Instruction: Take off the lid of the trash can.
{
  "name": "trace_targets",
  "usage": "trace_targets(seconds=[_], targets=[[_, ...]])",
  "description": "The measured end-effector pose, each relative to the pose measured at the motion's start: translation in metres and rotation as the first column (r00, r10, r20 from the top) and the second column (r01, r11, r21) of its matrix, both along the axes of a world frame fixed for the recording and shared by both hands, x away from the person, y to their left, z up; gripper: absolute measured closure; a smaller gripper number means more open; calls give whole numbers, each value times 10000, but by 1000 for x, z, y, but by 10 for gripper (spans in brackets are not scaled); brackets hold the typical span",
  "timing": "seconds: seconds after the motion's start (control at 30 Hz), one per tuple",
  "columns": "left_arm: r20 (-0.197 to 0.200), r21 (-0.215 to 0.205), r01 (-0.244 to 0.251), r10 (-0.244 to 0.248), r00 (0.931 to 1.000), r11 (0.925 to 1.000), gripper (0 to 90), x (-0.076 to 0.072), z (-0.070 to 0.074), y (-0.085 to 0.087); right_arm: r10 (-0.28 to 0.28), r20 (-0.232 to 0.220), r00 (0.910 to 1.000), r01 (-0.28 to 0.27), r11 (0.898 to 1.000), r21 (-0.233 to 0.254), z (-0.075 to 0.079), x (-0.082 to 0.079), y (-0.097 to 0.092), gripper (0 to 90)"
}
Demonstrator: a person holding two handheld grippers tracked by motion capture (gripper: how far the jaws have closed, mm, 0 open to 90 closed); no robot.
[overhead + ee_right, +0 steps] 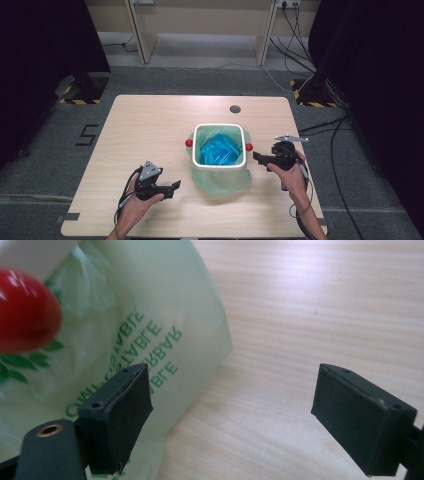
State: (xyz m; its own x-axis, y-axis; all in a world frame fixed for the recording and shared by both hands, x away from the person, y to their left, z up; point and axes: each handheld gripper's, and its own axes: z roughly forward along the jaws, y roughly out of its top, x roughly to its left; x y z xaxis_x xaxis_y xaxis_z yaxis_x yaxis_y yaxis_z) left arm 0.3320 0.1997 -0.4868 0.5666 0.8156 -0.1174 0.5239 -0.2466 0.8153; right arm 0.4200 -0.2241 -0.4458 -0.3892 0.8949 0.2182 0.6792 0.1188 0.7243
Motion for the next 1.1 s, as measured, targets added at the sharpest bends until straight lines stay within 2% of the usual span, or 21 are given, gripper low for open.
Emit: trace_targets(seconds=[0.17,0.2,0.27,0.33,0.43,0.47,0.57,0.8,0.97,1.0,1.03,1.1], targets=[[7,-10,84,-84,10000,10000,150,-2,0,-1,-121,251,9996,121,9999,4,17,7,-2,167],[-56,162,79,-78,10000,9998,150,-1,-3,0,-108,337,9994,110,9999,-45,22,9,-2,169],[-99,197,50,-48,9999,9998,150,0,-5,1,-88,414,9991,92,9999,-89,26,10,-1,176],[-222,258,-14,19,9998,9997,150,2,-10,3,-98,711,9974,110,9998,-164,39,14,0,207],[-360,320,-135,147,9992,9994,150,4,-15,8,-25,808,9967,43,9997,-228,44,15,1,215],[-410,338,-183,197,9990,9993,150,5,-16,9,49,985,9951,-30,9998,-192,52,17,4,221],[-450,428,-321,340,9984,9986,150,5,-19,13,233,1111,9935,-215,9996,-175,60,20,9,221],[-570,422,-151,175,9982,9990,150,2,-22,9,769,1157,9903,-743,9969,-265,70,27,27,202],[-454,339,-9,24,9990,9994,150,0,-19,4,1086,1129,9876,-1032,9933,-525,74,35,42,236],[-290,250,50,-43,9996,9997,150,-2,-16,2,1318,1139,9847,-1248,9900,-665,74,40,49,291],[-290,250,50,-43,9996,9997,150,-2,-16,2,1318,1139,9847,-1248,9900,-665,74,40,49,291],[47,-28,105,-105,9999,9999,150,-4,-9,-1,1644,1158,9796,-1540,9836,-938,74,43,55,354]])
